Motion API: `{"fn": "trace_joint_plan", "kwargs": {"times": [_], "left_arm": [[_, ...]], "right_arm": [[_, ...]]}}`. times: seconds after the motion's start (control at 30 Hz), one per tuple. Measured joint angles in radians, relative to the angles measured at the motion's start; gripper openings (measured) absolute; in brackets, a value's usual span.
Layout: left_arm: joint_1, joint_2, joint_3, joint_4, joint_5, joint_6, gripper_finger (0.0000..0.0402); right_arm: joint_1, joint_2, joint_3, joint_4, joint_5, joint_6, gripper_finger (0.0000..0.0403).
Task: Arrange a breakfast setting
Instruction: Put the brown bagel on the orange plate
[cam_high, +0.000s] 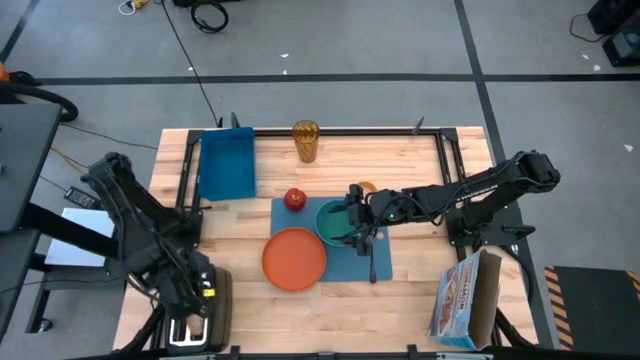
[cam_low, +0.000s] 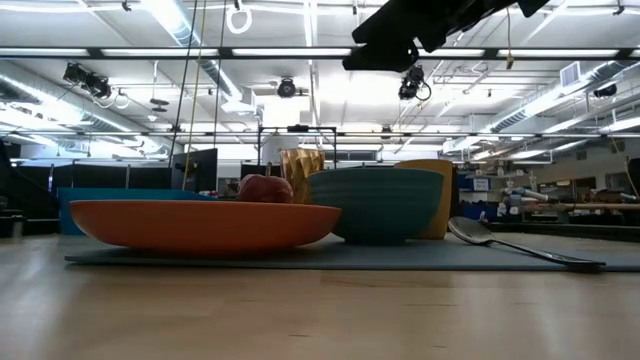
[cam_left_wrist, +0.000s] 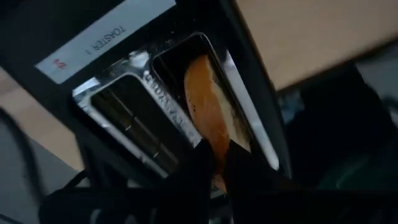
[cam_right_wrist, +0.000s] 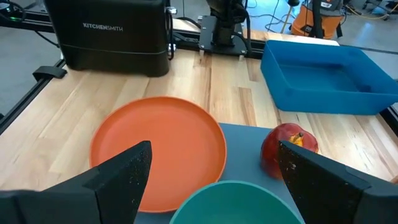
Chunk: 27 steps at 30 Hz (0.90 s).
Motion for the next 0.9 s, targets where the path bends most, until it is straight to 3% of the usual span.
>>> {"fn": "trace_joint_plan", "kwargs": {"times": [0.23,0.37,0.5,0.63,0.8,0.9], "left_arm": [[0.000,-0.169,0.003,-0.001,0.100,0.125,0.0037],[-0.001,-0.274,0.003,-0.024,0.035,0.130,0.0037],[0.000,-0.350,0.003,-0.052,-0.114,0.181,0.0038],[0.000,-0.375,0.003,-0.067,-0.371,0.350,0.0038],[0.006,-0.339,0.002,-0.071,-0.725,0.529,0.0038],[0.055,-0.284,0.002,-0.071,-0.864,0.561,0.0037]], "right_arm": [[0.001,0.000,0.000,-0.026,-0.001,0.058,0.0352],[0.007,0.000,0.000,-0.029,-0.001,0.098,0.0352],[0.020,0.000,0.000,-0.029,-0.001,0.119,0.0352],[0.030,0.000,0.000,-0.028,-0.001,0.130,0.0352],[0.033,0.000,0.000,-0.028,-0.001,0.134,0.0352],[0.032,0.000,0.000,-0.026,-0.001,0.138,0.0352]]}}
